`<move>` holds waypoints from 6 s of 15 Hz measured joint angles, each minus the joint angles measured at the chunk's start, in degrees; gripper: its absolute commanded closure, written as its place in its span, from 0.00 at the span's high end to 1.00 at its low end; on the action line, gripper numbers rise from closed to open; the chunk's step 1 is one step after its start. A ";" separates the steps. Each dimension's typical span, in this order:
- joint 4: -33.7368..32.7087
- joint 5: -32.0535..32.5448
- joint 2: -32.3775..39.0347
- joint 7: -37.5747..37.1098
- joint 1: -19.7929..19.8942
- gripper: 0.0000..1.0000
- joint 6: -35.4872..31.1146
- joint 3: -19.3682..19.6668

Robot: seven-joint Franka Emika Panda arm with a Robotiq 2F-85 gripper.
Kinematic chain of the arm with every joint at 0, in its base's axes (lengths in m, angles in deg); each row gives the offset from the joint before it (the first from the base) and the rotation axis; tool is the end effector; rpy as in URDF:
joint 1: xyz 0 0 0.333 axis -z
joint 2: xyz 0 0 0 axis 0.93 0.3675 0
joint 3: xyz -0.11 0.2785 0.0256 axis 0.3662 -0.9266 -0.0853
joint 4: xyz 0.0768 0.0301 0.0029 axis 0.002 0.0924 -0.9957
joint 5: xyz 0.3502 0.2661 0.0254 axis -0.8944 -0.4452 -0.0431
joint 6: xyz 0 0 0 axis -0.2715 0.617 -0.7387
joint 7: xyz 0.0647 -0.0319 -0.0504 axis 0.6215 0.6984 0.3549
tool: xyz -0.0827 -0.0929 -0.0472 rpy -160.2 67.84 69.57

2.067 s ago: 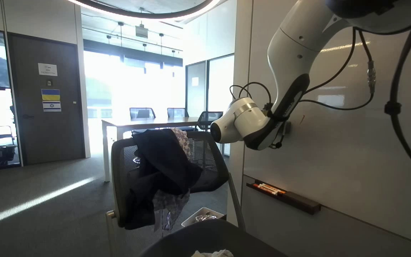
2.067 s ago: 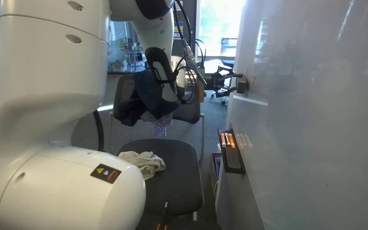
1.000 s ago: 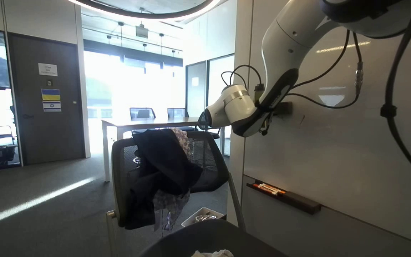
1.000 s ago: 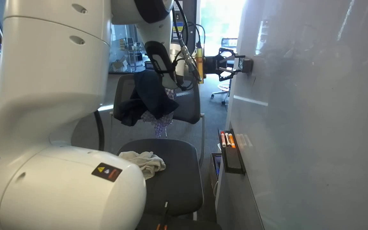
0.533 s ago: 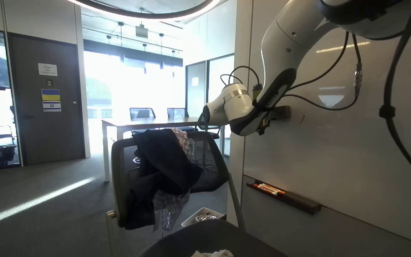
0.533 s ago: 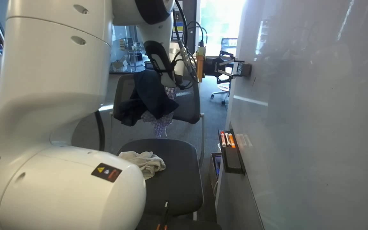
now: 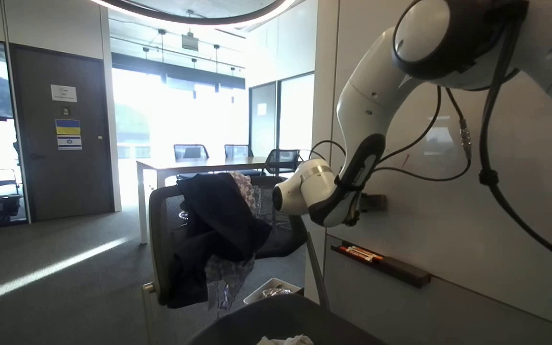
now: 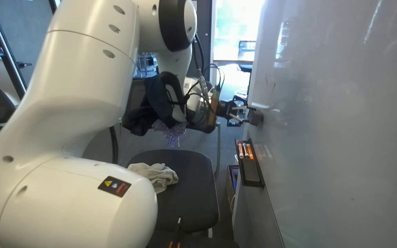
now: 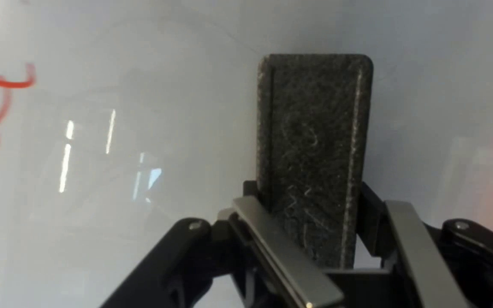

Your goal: Use the duster to wipe the white board

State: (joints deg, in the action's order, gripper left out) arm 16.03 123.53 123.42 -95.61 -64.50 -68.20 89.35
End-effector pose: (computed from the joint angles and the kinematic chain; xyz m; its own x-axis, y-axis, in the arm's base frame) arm 0.6425 -0.1818 0.1625 0.9722 -0.0415 -0.2304 0.2235 -0.1274 0.9663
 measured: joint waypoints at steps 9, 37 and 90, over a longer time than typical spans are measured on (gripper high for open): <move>3.59 1.87 1.19 -21.22 -2.13 0.31 15.43 1.86; 19.32 9.72 -26.69 -31.25 2.90 0.31 -20.94 2.72; 37.58 -34.68 -12.65 50.96 12.51 1.00 -68.25 -5.94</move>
State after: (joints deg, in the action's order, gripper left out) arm 53.61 88.85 110.77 -44.65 -51.98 -136.45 83.40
